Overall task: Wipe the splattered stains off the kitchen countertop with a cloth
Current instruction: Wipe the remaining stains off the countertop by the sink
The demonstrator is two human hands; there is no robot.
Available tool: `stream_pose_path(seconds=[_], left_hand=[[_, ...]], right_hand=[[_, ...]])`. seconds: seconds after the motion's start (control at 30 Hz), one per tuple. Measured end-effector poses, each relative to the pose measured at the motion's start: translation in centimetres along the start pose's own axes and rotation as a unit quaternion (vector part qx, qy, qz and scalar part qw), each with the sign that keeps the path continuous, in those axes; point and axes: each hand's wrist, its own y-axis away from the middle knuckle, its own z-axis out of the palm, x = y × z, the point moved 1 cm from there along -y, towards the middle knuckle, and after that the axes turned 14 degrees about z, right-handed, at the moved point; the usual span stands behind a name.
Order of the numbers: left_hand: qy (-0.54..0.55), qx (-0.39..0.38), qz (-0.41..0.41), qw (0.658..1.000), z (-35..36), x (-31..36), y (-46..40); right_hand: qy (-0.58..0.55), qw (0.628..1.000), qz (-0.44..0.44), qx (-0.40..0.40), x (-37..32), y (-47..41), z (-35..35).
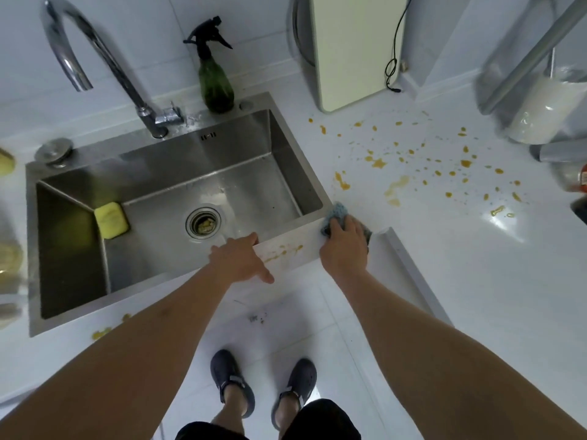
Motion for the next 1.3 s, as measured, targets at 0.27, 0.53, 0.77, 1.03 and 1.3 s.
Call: stream_pose_path(seconds=[0.27, 0.53, 0.77, 1.03, 1.3], left_hand=[[0.206, 0.069, 0.010, 0.976, -1.2, -1.1, 1.3], [0.170, 0.121, -0.017, 0.978, -1.7, -8.4, 5.8], [-0.038, 0.017, 0.010, 0.999, -0.1, -14.0, 9.4], [-0.137, 0.027, 0.026, 0.990, 1.4, -15.1, 9.5], [-0.131, 0.034, 0.025, 0.991, 0.8, -14.9, 9.3]], right_hand=[[0.051, 0.962, -0.261, -0.053, -3.4, 4.5, 2.7], [0.017, 1.000, 0.007, -0.025, -5.9, 4.0, 1.5], [0.076, 0.980, -0.178, -0.034, -11.1, 12.0, 6.8], [0.035, 0.999, -0.014, -0.026, -4.1, 7.0, 3.2], [-0.048, 0.996, -0.077, -0.007, -14.2, 14.6, 8.2]])
